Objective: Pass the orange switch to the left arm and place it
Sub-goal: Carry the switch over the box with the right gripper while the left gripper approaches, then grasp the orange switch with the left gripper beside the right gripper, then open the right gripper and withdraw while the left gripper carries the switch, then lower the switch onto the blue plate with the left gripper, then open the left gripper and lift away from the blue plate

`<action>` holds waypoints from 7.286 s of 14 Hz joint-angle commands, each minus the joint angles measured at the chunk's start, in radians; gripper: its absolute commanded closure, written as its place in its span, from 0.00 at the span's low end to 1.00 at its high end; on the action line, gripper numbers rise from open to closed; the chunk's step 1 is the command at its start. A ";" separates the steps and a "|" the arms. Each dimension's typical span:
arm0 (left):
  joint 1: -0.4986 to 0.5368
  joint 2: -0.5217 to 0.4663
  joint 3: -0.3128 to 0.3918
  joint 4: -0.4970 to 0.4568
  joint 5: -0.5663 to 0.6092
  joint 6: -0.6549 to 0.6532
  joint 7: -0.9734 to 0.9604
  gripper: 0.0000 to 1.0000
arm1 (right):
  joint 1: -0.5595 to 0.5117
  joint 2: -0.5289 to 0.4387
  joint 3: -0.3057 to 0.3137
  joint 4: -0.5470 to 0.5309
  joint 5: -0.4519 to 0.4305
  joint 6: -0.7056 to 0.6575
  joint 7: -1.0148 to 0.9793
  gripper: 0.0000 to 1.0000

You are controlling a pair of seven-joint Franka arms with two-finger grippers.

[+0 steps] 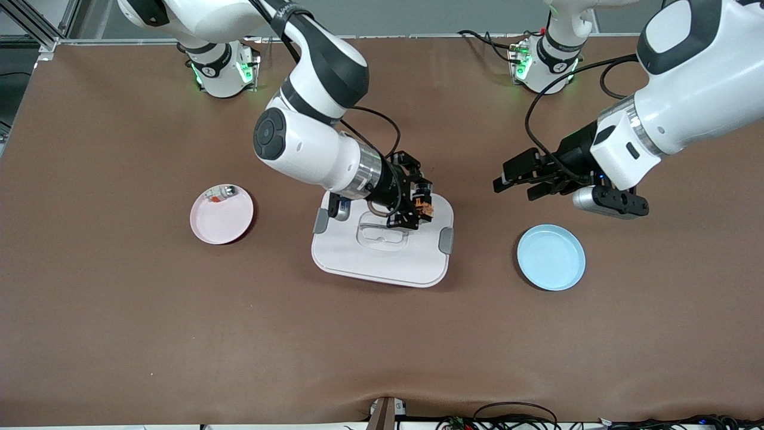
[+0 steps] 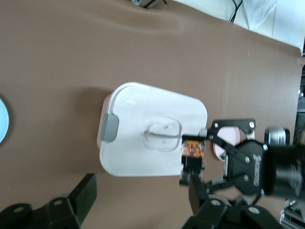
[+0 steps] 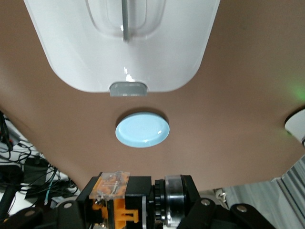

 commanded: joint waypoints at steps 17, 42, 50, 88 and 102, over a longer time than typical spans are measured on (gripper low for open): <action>-0.106 0.050 -0.007 -0.009 -0.058 0.037 0.016 0.31 | 0.034 0.077 0.033 0.141 0.021 0.151 0.080 1.00; -0.111 0.073 -0.005 0.002 -0.052 0.040 0.010 1.00 | 0.028 0.075 0.044 0.144 0.021 0.163 0.093 0.35; -0.105 0.072 -0.005 0.003 -0.009 0.037 0.011 1.00 | 0.028 0.075 0.041 0.144 0.021 0.162 0.099 0.00; 0.204 0.194 0.005 -0.490 0.707 0.458 1.490 1.00 | -0.563 -0.141 0.016 0.140 -0.620 -1.260 -1.955 0.00; 0.221 0.316 0.004 -0.553 0.805 0.718 1.492 1.00 | -0.629 -0.164 -0.016 0.192 -0.648 -1.224 -1.964 0.00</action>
